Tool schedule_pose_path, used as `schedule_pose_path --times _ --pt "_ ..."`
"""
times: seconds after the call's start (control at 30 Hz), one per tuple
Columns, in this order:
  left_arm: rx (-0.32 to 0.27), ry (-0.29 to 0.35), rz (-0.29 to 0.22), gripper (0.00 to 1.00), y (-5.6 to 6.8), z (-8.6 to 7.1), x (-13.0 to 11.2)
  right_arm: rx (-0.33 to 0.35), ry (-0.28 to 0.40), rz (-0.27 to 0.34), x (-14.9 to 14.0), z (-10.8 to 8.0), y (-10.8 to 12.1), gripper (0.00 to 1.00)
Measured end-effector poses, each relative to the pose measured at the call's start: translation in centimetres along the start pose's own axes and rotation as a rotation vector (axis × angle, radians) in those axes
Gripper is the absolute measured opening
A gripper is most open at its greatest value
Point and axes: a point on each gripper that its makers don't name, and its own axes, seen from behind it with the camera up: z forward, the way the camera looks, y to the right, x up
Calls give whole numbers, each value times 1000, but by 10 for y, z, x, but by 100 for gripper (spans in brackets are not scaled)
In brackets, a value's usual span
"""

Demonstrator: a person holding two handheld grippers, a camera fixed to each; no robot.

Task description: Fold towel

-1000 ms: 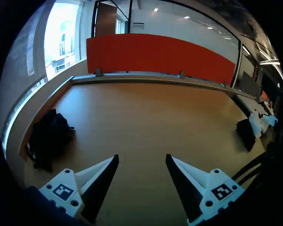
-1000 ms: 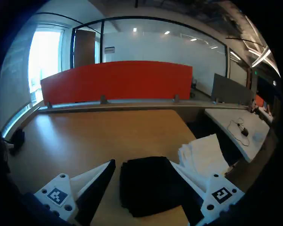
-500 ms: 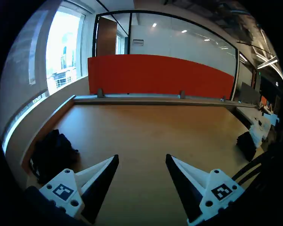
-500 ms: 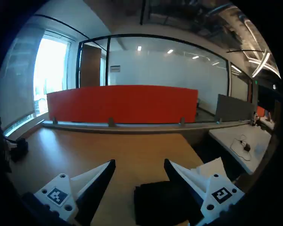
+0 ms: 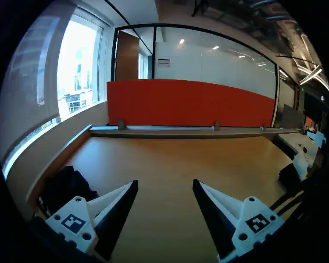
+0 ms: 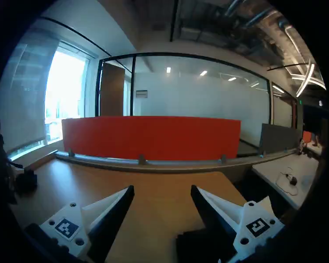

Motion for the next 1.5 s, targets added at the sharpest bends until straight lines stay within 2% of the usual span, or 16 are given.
schedule_pose_path --times 0.3,0.6,1.2,1.5 --pt "13 57 -9 92 -9 7 21 12 58 -23 23 16 -44 100" --pt "25 116 -5 92 -15 11 42 32 85 -12 33 25 -72 100" --pt "51 190 3 92 -21 12 58 38 92 3 31 27 -89 100" --pt "49 218 -6 92 -26 16 47 24 108 3 30 22 -91 100"
